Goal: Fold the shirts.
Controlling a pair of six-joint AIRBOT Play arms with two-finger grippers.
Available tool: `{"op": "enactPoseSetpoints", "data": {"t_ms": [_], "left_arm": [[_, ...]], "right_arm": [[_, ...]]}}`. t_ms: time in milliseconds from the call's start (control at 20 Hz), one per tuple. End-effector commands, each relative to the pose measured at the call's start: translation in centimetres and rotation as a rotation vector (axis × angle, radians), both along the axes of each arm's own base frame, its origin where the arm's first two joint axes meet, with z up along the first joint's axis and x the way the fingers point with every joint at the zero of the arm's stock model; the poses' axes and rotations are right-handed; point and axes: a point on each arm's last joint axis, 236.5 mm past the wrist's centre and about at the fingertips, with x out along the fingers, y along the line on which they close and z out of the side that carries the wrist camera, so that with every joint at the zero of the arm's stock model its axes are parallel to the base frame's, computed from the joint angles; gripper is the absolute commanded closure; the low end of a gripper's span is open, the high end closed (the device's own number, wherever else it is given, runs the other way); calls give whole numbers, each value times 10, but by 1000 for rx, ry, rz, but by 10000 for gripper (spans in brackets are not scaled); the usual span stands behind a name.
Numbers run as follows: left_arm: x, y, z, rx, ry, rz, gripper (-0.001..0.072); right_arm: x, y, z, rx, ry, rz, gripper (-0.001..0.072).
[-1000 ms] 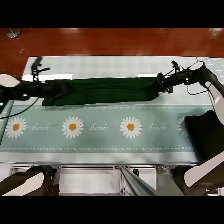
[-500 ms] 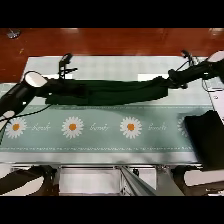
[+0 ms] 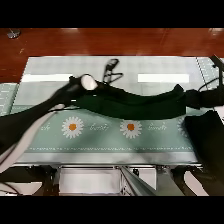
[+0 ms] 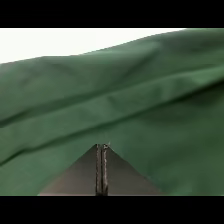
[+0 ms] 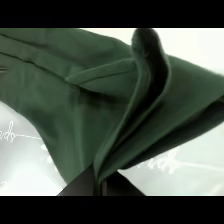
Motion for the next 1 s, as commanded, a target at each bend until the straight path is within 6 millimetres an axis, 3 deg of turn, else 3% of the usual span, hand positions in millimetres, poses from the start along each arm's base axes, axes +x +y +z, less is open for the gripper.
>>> {"op": "enactPoseSetpoints", "data": {"t_ms": [0, 150, 250, 300, 400, 550, 700, 800, 850, 950], "left_arm": [[-54, -55, -43, 48, 160, -132, 691], [-107, -77, -67, 101, 255, -247, 690], [-128, -83, -70, 115, 267, -294, 690], [-128, -82, -66, 116, 271, -303, 690], [-105, -65, -54, 126, 288, -288, 691], [-21, 5, -14, 146, 250, -146, 691], [61, 108, 58, 74, 179, 102, 690], [88, 183, 106, 50, 102, 237, 691], [92, 221, 129, 44, 53, 313, 690], [75, 280, 159, 44, -33, 414, 691]], "right_arm": [[-22, 5, 14, 0, -60, -34, 680], [-23, 13, 22, 29, -82, -28, 681], [-22, 18, 23, 28, -92, -11, 680], [-22, 22, 23, 29, -95, -1, 680], [-23, 28, 23, 28, -94, 14, 680], [-19, 38, 27, 44, -114, 15, 681], [-9, 61, 32, 84, -147, 45, 680], [2, 89, 30, 140, -139, 91, 681], [12, 105, 28, 152, -132, 123, 680], [37, 140, 28, 159, -139, 193, 681]]}}
